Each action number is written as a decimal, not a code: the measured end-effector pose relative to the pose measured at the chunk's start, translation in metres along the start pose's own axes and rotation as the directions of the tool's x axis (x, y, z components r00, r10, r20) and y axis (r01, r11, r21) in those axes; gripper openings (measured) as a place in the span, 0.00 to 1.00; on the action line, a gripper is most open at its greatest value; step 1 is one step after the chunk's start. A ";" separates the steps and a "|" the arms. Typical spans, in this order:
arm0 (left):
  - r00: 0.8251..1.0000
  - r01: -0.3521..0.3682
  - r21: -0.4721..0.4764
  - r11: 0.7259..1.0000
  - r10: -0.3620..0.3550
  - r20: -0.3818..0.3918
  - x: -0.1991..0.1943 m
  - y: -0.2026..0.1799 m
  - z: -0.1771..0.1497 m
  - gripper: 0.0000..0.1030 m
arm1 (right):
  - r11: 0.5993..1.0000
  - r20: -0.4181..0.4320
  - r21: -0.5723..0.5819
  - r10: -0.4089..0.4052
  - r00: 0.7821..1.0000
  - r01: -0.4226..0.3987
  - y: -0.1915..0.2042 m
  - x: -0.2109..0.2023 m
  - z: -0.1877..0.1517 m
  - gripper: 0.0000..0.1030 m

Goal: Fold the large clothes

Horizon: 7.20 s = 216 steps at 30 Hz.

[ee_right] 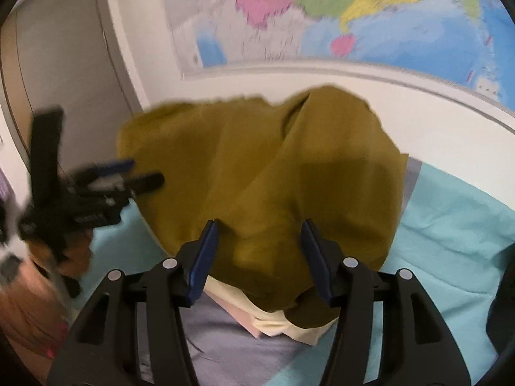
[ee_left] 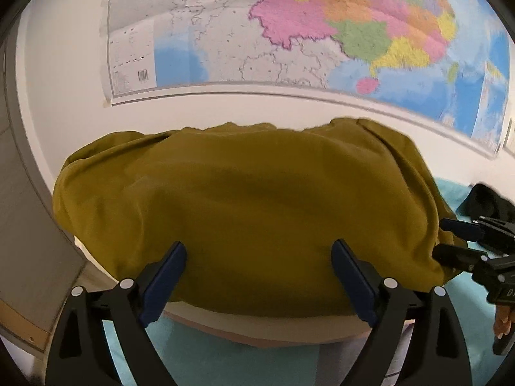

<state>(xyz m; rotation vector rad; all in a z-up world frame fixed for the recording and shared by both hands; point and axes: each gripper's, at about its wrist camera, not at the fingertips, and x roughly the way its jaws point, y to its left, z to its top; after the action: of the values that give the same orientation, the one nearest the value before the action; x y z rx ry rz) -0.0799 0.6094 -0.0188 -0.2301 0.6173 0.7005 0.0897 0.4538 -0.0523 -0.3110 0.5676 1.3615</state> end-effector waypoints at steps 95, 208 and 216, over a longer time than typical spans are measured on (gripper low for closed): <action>0.989 -0.111 -0.135 0.985 0.123 0.085 -0.113 -0.092 -0.104 0.93 | 1.000 0.170 -0.024 0.005 0.985 -0.001 0.050 -0.132 -0.096 0.95; 0.995 -0.093 -0.113 0.989 0.097 0.031 -0.095 -0.102 -0.108 0.93 | 0.998 0.145 0.058 0.007 0.989 -0.016 0.036 -0.126 -0.105 0.95; 0.993 -0.096 -0.108 0.990 0.102 0.052 -0.094 -0.104 -0.108 0.93 | 0.998 0.145 0.068 0.009 0.989 -0.019 0.034 -0.126 -0.105 0.95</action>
<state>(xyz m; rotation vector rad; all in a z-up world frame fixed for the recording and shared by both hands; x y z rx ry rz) -0.1158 0.4392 -0.0487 -0.2773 0.5401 0.8340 0.0227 0.3008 -0.0661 -0.1513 0.4953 1.3624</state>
